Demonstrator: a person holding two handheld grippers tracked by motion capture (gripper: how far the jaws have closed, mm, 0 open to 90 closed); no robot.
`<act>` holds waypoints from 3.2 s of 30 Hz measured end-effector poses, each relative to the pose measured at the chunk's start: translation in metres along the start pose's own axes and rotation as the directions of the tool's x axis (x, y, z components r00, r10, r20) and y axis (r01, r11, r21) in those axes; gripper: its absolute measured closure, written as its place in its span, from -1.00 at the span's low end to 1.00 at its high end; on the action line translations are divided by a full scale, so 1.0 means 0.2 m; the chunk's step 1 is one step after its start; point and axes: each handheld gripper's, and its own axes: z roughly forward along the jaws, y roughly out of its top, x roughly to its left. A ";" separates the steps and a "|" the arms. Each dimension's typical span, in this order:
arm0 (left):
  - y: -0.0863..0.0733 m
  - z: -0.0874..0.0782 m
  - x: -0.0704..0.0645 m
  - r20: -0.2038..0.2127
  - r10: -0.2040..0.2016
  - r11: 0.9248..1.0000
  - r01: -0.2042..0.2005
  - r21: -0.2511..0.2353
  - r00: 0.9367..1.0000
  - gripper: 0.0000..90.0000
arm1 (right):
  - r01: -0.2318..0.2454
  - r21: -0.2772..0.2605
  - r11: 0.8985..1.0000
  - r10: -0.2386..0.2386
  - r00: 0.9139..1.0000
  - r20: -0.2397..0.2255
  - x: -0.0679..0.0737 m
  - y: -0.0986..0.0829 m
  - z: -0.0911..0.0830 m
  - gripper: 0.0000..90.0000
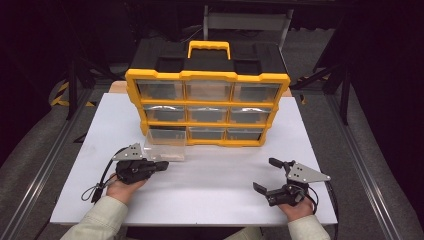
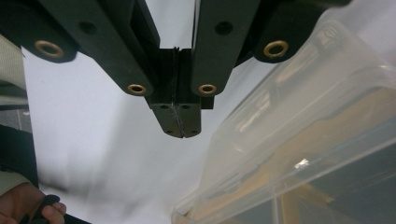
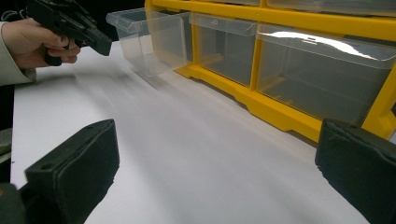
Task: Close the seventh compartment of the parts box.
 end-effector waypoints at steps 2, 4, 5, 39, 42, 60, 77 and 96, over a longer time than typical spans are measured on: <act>0.00 0.00 0.00 -0.004 -0.003 1.000 0.003 -0.005 1.000 0.99 | 0.001 0.002 1.000 -0.001 1.000 0.002 0.00 0.00 0.00 -0.99; 0.01 0.01 0.01 -0.006 -0.007 1.000 0.007 -0.006 1.000 0.99 | -0.003 0.004 1.000 0.003 1.000 0.001 0.00 0.00 0.00 -0.99; 0.00 0.01 0.01 -0.009 -0.006 1.000 0.006 -0.007 1.000 0.99 | -0.002 0.004 1.000 0.002 1.000 0.000 0.00 0.00 0.00 -0.99; 0.06 0.12 0.13 -0.120 -0.056 0.998 0.051 -0.044 0.991 0.99 | -0.015 0.004 1.000 0.015 1.000 -0.001 -0.01 -0.01 0.01 -0.99; 0.07 0.13 0.15 -0.132 -0.063 0.997 0.058 -0.042 0.989 0.99 | -0.014 0.005 1.000 0.014 1.000 -0.001 -0.01 -0.01 0.01 -0.99; 0.09 0.17 0.22 -0.205 -0.122 0.991 0.106 -0.087 0.971 0.98 | -0.020 0.003 1.000 0.020 1.000 -0.003 -0.01 -0.01 0.01 -0.99; 0.07 0.18 0.29 -0.237 -0.224 0.970 0.192 -0.150 0.945 0.98 | -0.023 -0.001 1.000 0.023 1.000 -0.006 -0.01 -0.01 0.01 -0.99; 0.06 0.17 0.30 -0.253 -0.250 0.966 0.221 -0.135 0.935 0.98 | -0.027 -0.003 1.000 0.027 1.000 -0.003 -0.02 -0.02 0.01 -0.99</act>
